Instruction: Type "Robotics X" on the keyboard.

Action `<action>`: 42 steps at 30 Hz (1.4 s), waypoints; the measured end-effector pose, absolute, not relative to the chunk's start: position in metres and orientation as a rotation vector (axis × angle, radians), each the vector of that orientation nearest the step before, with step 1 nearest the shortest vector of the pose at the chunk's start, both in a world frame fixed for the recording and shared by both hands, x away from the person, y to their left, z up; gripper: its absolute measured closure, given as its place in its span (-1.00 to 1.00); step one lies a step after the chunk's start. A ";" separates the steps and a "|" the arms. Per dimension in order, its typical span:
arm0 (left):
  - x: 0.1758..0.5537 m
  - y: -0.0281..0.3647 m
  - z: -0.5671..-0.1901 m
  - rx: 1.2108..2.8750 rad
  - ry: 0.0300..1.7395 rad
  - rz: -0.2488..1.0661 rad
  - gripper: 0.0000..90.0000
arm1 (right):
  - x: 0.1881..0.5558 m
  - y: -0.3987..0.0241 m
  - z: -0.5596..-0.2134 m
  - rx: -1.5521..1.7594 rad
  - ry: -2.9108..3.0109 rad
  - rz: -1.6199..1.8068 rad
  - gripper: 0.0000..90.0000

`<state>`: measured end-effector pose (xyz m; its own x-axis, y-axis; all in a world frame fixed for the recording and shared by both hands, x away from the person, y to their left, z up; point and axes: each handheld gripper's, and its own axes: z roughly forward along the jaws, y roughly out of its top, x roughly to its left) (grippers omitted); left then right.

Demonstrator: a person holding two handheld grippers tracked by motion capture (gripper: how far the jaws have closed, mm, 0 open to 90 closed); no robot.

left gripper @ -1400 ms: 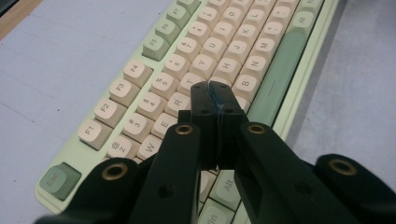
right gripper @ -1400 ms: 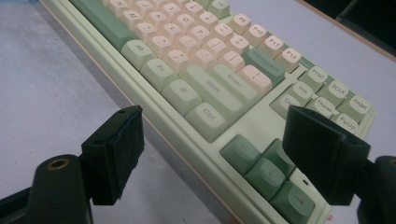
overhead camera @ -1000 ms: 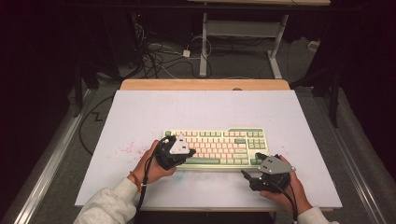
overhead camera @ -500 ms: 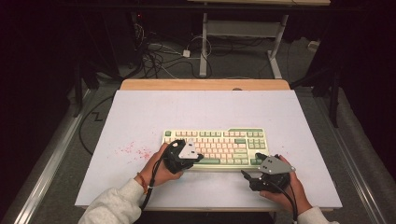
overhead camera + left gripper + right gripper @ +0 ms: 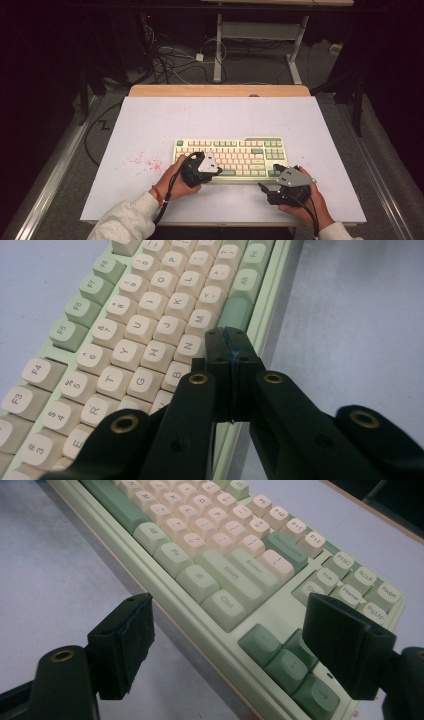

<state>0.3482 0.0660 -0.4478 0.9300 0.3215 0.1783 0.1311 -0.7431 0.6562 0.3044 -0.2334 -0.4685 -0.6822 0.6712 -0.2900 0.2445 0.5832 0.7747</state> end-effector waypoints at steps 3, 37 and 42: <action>0.349 0.066 -0.449 2.410 0.325 0.372 0.95 | 0.304 -0.234 -0.469 0.727 2.242 0.975 -0.53; 0.346 0.100 -0.433 2.272 0.390 0.517 -0.11 | 0.304 -0.236 -0.466 0.737 2.234 1.006 -0.52; 0.344 0.105 -0.432 2.258 0.404 0.558 -0.34 | 0.304 -0.237 -0.463 0.753 2.226 1.030 -0.51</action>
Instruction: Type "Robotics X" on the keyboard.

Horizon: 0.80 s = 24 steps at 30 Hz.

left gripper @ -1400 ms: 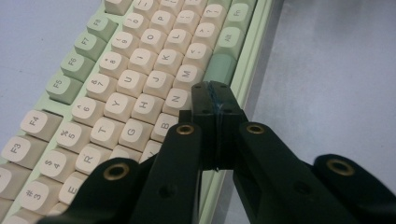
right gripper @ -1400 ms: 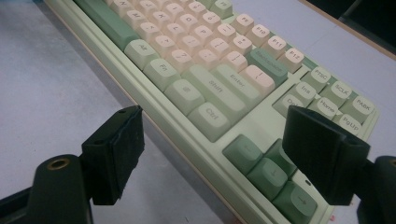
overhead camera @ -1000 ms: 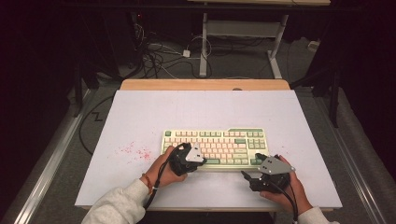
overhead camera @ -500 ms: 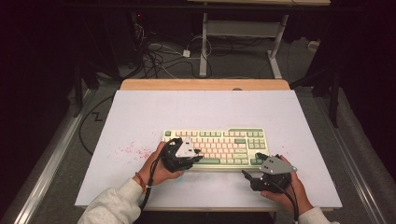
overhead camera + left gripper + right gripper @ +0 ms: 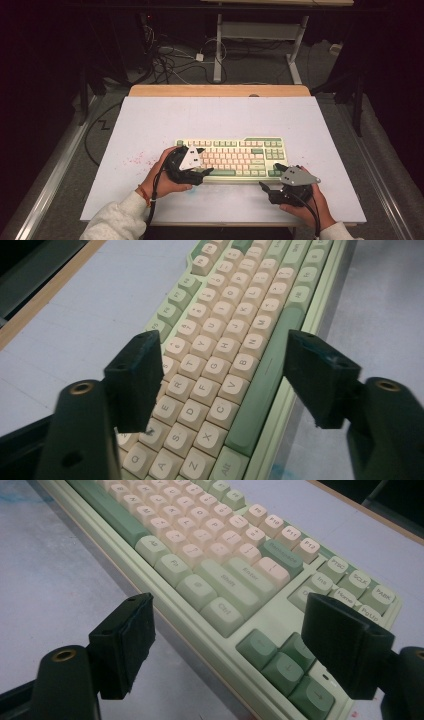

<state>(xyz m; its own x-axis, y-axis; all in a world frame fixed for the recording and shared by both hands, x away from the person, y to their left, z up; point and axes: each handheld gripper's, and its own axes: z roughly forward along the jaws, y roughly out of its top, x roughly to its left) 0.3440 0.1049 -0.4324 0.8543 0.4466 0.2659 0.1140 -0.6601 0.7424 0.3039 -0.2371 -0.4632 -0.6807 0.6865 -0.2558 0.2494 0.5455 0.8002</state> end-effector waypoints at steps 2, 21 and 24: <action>0.344 0.107 -0.431 2.240 0.408 0.554 -0.35 | 0.304 -0.238 -0.462 0.760 2.231 1.032 -0.48; 0.337 0.142 -0.432 2.208 0.479 0.658 -0.58 | 0.300 -0.239 -0.457 0.735 2.213 1.064 -0.29; 0.334 0.150 -0.433 2.199 0.496 0.662 -0.57 | 0.299 -0.241 -0.456 0.726 2.212 1.081 -0.26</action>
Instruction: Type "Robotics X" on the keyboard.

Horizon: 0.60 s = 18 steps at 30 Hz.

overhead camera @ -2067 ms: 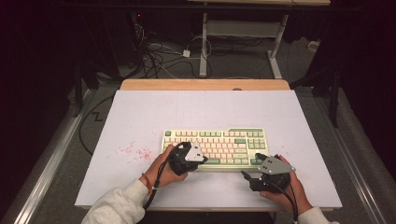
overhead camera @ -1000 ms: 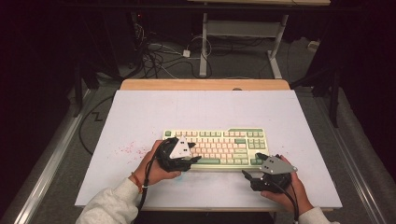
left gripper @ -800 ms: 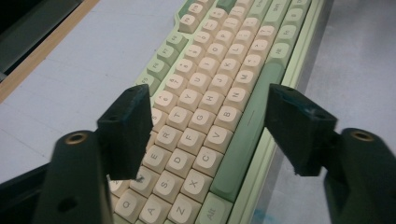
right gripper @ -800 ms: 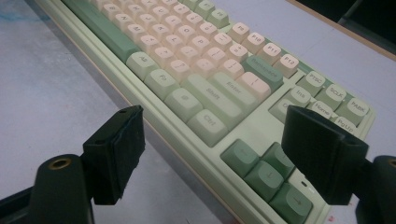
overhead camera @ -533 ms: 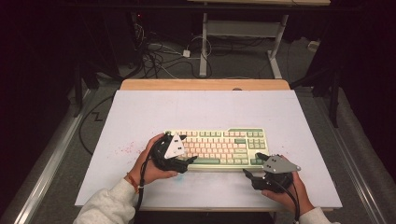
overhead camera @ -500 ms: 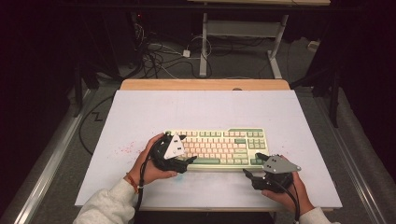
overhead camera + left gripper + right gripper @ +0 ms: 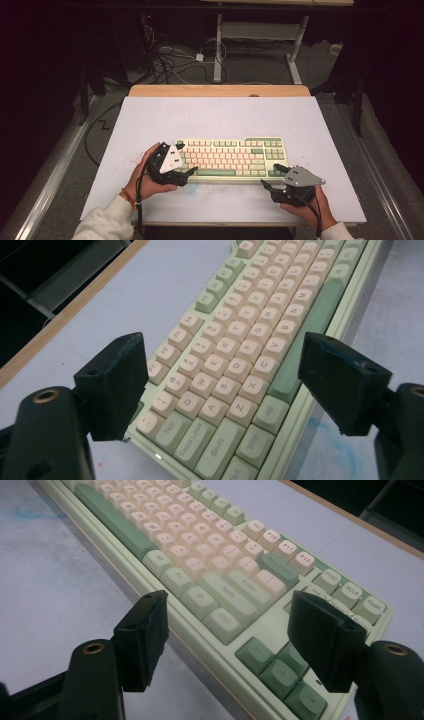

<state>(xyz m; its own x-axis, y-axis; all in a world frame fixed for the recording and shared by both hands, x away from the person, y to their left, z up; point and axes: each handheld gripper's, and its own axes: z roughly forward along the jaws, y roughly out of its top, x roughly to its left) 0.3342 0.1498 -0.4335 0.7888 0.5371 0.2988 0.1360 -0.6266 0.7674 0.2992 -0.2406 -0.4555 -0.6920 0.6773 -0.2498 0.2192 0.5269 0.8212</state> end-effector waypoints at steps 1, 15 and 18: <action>0.333 0.153 -0.434 2.193 0.499 0.663 -0.58 | 0.299 -0.241 -0.455 0.725 2.213 1.090 -0.25; 0.323 0.189 -0.455 2.207 0.614 0.693 -0.58 | 0.300 -0.243 -0.449 0.735 2.237 1.090 0.22; 0.320 0.195 -0.461 2.220 0.633 0.690 -0.58 | 0.302 -0.244 -0.446 0.743 2.253 1.084 0.49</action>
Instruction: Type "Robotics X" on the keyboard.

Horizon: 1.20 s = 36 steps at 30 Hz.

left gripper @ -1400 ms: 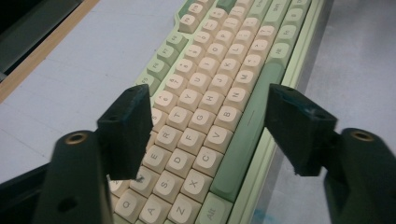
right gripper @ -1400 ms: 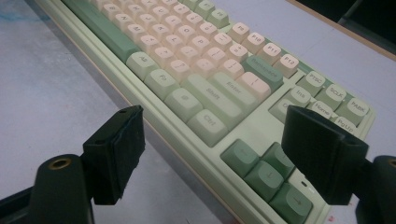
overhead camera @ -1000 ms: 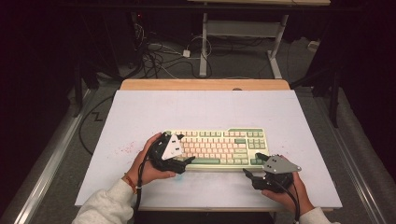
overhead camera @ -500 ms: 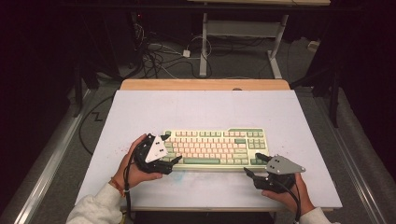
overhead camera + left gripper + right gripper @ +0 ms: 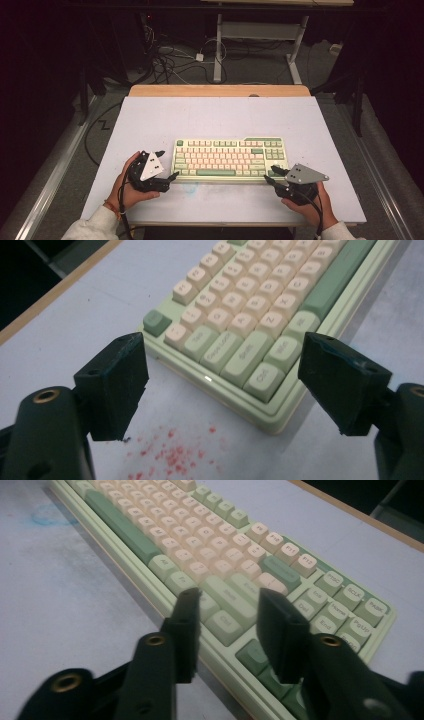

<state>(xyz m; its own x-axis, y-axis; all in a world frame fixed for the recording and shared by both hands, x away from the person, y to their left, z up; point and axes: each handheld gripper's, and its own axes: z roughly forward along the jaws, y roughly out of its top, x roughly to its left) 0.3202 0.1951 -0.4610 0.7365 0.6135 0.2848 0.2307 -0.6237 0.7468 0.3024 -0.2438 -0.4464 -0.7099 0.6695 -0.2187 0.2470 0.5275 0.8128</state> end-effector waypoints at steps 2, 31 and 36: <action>0.319 0.199 -0.465 2.226 0.649 0.678 -0.58 | 0.305 -0.243 -0.445 0.747 2.268 1.069 0.63; 0.310 0.219 -0.480 2.271 0.750 0.632 -0.57 | 0.362 -0.207 -0.435 0.704 2.415 0.966 1.00; 0.311 0.220 -0.481 2.272 0.756 0.628 -0.56 | 0.363 -0.204 -0.444 0.710 2.449 0.939 1.00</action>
